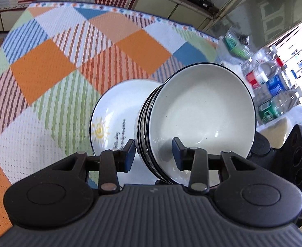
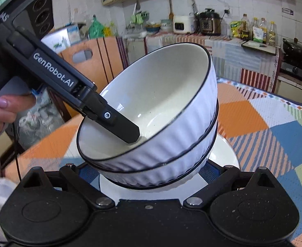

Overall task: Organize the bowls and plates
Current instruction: 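Carry the bowl stack with both tools over the sun plate stack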

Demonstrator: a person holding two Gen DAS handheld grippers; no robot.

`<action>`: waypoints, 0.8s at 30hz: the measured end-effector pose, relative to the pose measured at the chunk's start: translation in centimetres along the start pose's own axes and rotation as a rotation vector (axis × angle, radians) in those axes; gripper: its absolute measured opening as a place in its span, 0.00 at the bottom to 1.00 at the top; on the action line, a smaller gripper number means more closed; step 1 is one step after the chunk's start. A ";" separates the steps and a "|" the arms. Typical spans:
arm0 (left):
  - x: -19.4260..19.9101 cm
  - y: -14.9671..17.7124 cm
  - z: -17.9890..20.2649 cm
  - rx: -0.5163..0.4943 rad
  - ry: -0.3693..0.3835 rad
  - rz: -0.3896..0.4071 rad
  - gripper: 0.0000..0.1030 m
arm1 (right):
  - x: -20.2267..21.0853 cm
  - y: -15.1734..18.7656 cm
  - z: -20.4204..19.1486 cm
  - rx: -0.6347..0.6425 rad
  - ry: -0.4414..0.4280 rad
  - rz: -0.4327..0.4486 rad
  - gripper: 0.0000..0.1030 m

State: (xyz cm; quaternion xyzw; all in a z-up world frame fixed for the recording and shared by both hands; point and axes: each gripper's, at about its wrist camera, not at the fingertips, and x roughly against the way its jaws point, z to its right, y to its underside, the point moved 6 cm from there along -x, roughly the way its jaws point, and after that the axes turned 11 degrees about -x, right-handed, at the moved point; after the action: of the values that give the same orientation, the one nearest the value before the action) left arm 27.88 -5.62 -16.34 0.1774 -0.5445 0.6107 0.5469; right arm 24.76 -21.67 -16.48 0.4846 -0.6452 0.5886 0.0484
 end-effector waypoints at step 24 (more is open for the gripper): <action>-3.5 -0.1 -1.4 0.032 -0.050 -0.035 0.37 | -2.3 2.4 0.9 -0.027 0.037 -0.044 0.97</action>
State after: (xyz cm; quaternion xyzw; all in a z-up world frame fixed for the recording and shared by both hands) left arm 29.65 -6.05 -19.60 0.2107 -0.5449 0.6050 0.5411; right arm 24.79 -21.50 -19.88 0.4871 -0.6413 0.5874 0.0797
